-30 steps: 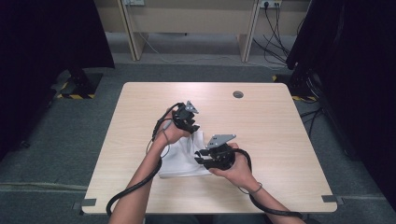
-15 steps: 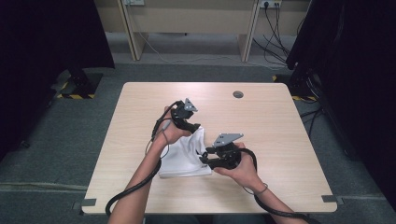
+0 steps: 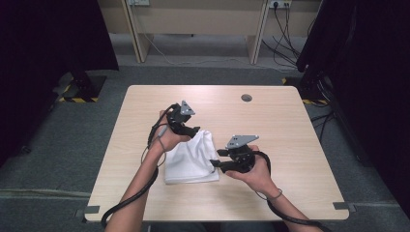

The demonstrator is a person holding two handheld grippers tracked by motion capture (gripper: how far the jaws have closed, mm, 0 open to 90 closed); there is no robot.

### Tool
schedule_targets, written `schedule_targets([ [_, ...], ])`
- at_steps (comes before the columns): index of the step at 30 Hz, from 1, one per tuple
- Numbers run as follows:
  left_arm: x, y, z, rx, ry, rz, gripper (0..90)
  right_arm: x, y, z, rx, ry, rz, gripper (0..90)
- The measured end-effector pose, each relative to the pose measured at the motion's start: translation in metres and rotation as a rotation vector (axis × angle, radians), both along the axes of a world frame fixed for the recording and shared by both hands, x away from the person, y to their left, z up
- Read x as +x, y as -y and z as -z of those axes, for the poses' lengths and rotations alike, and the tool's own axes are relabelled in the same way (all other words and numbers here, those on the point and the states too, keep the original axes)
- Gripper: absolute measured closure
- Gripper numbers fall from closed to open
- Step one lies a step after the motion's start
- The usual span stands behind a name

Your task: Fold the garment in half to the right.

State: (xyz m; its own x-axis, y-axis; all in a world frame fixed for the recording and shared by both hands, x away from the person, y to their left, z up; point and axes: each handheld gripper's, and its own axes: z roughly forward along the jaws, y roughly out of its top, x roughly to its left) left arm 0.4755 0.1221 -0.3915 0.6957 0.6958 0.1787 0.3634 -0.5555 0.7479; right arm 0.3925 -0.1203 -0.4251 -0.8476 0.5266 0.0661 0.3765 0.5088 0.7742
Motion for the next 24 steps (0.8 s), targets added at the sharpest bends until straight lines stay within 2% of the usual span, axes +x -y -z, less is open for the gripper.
schedule_targets([
  [7, -0.013, -0.028, 0.001, -0.014, 0.024, -0.050, 31.6, 0.004, -0.006, 0.001, 0.005, -0.027, -0.017, 50.9],
  [13, -0.023, -0.048, 0.007, -0.036, 0.029, -0.087, 29.9, 0.008, -0.017, 0.007, -0.019, -0.048, -0.032, 51.3],
  [24, -0.050, -0.075, 0.024, -0.055, 0.041, -0.125, 29.1, 0.020, -0.025, 0.017, -0.056, -0.091, -0.042, 72.1],
])
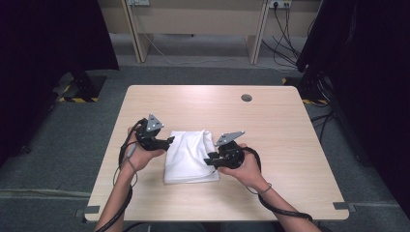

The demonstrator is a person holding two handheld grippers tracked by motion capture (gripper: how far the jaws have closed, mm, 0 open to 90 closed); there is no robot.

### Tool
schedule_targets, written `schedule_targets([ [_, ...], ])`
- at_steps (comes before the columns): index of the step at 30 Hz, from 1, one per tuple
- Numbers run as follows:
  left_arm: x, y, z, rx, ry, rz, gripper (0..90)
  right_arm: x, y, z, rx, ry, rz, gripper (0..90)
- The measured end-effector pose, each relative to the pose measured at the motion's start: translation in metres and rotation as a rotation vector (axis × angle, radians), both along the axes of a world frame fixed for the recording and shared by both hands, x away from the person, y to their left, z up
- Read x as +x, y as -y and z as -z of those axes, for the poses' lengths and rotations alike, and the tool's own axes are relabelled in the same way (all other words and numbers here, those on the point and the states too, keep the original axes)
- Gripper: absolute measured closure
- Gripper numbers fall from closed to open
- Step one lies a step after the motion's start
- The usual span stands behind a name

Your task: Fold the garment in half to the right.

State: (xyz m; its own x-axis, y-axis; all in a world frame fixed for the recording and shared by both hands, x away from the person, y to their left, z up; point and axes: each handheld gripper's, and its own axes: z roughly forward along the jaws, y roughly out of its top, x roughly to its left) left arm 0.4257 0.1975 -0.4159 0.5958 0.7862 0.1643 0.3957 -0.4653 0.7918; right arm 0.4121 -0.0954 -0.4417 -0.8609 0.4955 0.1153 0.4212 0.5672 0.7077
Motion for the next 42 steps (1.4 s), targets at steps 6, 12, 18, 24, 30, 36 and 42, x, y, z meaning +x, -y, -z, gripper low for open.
schedule_targets([
  [6, -0.009, -0.007, 0.008, 0.000, -0.004, -0.006, 29.3, 0.000, 0.003, 0.006, -0.002, -0.021, 0.008, 86.4],
  [12, -0.013, -0.009, 0.013, 0.001, -0.001, -0.012, 29.5, -0.006, 0.007, 0.002, 0.010, -0.007, 0.004, 88.6],
  [18, -0.015, -0.011, 0.018, 0.008, -0.003, -0.016, 29.6, -0.013, 0.013, -0.004, 0.012, 0.019, 0.002, 87.6],
  [24, -0.019, -0.013, 0.022, 0.010, -0.005, -0.019, 29.5, -0.018, 0.014, 0.001, -0.035, 0.035, -0.002, 83.7],
  [30, -0.027, -0.019, 0.026, 0.014, 0.000, -0.028, 29.2, -0.024, 0.018, 0.007, -0.119, 0.056, -0.010, 80.4],
  [36, -0.033, -0.022, 0.027, 0.004, 0.007, -0.032, 29.1, -0.026, 0.020, -0.002, -0.129, 0.085, -0.004, 75.6],
  [42, -0.034, -0.020, 0.025, 0.005, 0.014, -0.027, 28.9, -0.021, 0.009, -0.016, -0.065, 0.128, 0.015, 71.8],
])
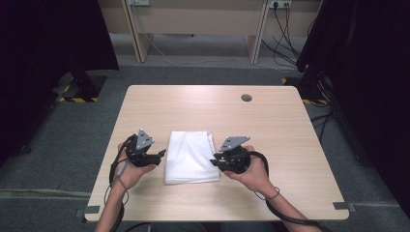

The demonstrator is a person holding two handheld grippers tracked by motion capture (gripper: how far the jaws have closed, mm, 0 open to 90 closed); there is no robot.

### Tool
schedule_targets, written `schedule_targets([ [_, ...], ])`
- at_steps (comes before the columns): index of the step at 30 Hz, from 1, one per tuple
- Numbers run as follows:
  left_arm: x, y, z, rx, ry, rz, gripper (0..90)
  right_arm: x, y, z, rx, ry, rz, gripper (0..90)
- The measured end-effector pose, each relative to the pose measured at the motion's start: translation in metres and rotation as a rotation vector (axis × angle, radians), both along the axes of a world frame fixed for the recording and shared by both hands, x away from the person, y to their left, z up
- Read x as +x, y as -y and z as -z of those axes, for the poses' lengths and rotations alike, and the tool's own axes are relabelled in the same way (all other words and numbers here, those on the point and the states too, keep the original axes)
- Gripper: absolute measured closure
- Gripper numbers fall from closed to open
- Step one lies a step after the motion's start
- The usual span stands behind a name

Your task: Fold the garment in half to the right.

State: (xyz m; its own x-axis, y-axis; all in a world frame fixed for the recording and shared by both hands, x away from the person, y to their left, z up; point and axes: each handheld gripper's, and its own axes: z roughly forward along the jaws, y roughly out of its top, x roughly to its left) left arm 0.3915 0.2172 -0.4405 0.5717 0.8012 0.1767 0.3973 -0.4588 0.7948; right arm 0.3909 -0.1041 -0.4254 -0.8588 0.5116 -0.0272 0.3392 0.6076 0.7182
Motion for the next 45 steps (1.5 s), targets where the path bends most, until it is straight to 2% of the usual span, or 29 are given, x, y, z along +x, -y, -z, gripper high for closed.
schedule_targets([
  [5, -0.003, 0.002, 0.002, -0.004, 0.001, 0.005, 28.9, 0.008, -0.011, 0.016, -0.018, -0.036, 0.000, 71.7],
  [8, -0.004, 0.003, 0.005, 0.001, 0.002, 0.007, 28.8, 0.012, -0.008, 0.028, -0.030, -0.060, 0.022, 71.7],
  [10, -0.005, 0.005, 0.007, 0.001, -0.002, 0.009, 28.6, 0.014, -0.003, 0.033, -0.018, -0.076, 0.035, 71.7],
  [16, -0.009, 0.010, 0.012, 0.010, -0.006, 0.020, 28.5, 0.013, 0.000, 0.037, -0.030, -0.076, 0.041, 71.4],
  [18, -0.010, 0.011, 0.015, 0.012, -0.010, 0.023, 28.6, 0.013, 0.001, 0.039, -0.020, -0.077, 0.044, 71.2],
  [22, -0.013, 0.014, 0.020, 0.014, -0.021, 0.034, 28.5, 0.013, 0.002, 0.039, -0.012, -0.083, 0.047, 71.1],
  [27, -0.017, 0.015, 0.023, 0.002, -0.006, 0.034, 28.5, 0.013, 0.003, 0.039, -0.021, -0.077, 0.049, 70.2],
  [28, -0.019, 0.014, 0.021, -0.008, 0.022, 0.039, 28.5, 0.013, 0.003, 0.039, -0.021, -0.077, 0.049, 67.6],
  [30, -0.019, 0.014, 0.021, -0.008, 0.022, 0.039, 28.2, 0.012, 0.004, 0.038, -0.024, -0.059, 0.051, 67.6],
  [31, -0.023, 0.012, 0.020, -0.027, 0.053, 0.036, 28.2, 0.012, 0.004, 0.038, -0.024, -0.059, 0.051, 62.7],
  [33, -0.023, 0.012, 0.020, -0.027, 0.053, 0.036, 27.0, 0.010, 0.008, 0.036, -0.010, -0.045, 0.056, 62.7],
  [34, -0.026, 0.010, 0.019, -0.034, 0.070, 0.035, 27.0, 0.010, 0.008, 0.036, -0.010, -0.045, 0.056, 56.8],
  [36, -0.029, 0.007, 0.019, -0.038, 0.076, 0.033, 26.3, 0.009, 0.012, 0.034, -0.003, -0.040, 0.057, 54.3],
  [38, -0.029, 0.007, 0.019, -0.038, 0.076, 0.033, 26.1, 0.008, 0.017, 0.030, -0.002, -0.030, 0.058, 54.3],
  [39, -0.034, 0.005, 0.020, -0.081, 0.060, 0.029, 26.1, 0.008, 0.017, 0.030, -0.002, -0.030, 0.058, 50.6],
  [43, -0.038, 0.004, 0.022, -0.082, 0.057, 0.024, 26.2, 0.007, 0.024, 0.027, -0.003, -0.027, 0.062, 48.1],
  [44, -0.038, 0.004, 0.022, -0.082, 0.057, 0.024, 26.2, 0.006, 0.031, 0.025, -0.004, -0.025, 0.071, 48.1],
  [45, -0.041, 0.003, 0.023, -0.093, 0.053, 0.020, 26.2, 0.006, 0.031, 0.025, -0.004, -0.025, 0.071, 46.0],
])
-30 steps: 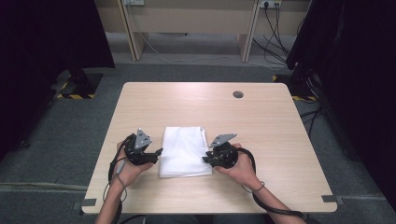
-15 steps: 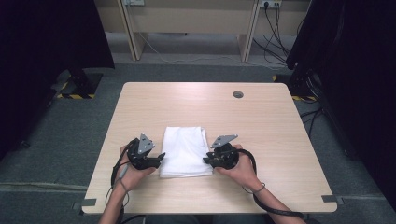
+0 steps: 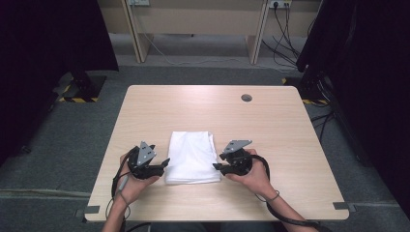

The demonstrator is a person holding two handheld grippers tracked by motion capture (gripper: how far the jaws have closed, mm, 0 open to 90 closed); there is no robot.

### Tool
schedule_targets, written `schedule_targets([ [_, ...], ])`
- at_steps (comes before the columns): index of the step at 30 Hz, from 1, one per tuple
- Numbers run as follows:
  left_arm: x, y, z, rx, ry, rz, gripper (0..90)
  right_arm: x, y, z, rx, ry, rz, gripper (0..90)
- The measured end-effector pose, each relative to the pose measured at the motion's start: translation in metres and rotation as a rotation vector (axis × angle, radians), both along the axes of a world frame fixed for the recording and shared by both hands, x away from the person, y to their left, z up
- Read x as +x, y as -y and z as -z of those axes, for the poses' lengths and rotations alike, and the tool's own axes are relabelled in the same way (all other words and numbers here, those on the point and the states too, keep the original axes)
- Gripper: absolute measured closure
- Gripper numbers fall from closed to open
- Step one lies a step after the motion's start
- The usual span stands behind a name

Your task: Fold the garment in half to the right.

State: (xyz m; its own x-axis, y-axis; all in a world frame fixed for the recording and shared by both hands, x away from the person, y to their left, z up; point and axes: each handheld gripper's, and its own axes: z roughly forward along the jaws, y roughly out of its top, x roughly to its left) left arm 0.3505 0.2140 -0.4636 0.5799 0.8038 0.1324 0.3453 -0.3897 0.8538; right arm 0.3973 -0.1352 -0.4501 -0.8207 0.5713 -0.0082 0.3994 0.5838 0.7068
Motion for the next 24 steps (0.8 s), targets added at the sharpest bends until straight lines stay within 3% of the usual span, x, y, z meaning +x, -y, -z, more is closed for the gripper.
schedule_targets([
  [6, -0.004, -0.003, 0.000, -0.008, 0.002, -0.013, 25.1, 0.001, 0.015, -0.003, 0.007, 0.002, 0.036, 42.5],
  [7, -0.005, -0.004, -0.001, -0.011, 0.005, -0.017, 25.0, 0.001, 0.026, -0.005, 0.012, 0.006, 0.056, 42.0],
  [11, -0.009, -0.007, -0.004, -0.019, 0.017, -0.021, 24.4, 0.002, 0.038, -0.006, 0.013, 0.007, 0.085, 40.9],
  [14, -0.011, -0.008, -0.005, -0.027, 0.017, -0.026, 24.2, 0.002, 0.049, -0.005, 0.030, -0.014, 0.100, 40.4],
  [16, -0.012, -0.009, -0.006, -0.029, 0.019, -0.031, 24.2, 0.001, 0.053, -0.004, 0.018, -0.006, 0.108, 40.3],
  [24, -0.016, -0.012, -0.008, -0.037, 0.037, -0.046, 24.2, -0.003, 0.074, -0.013, 0.055, 0.014, 0.153, 39.6],
])
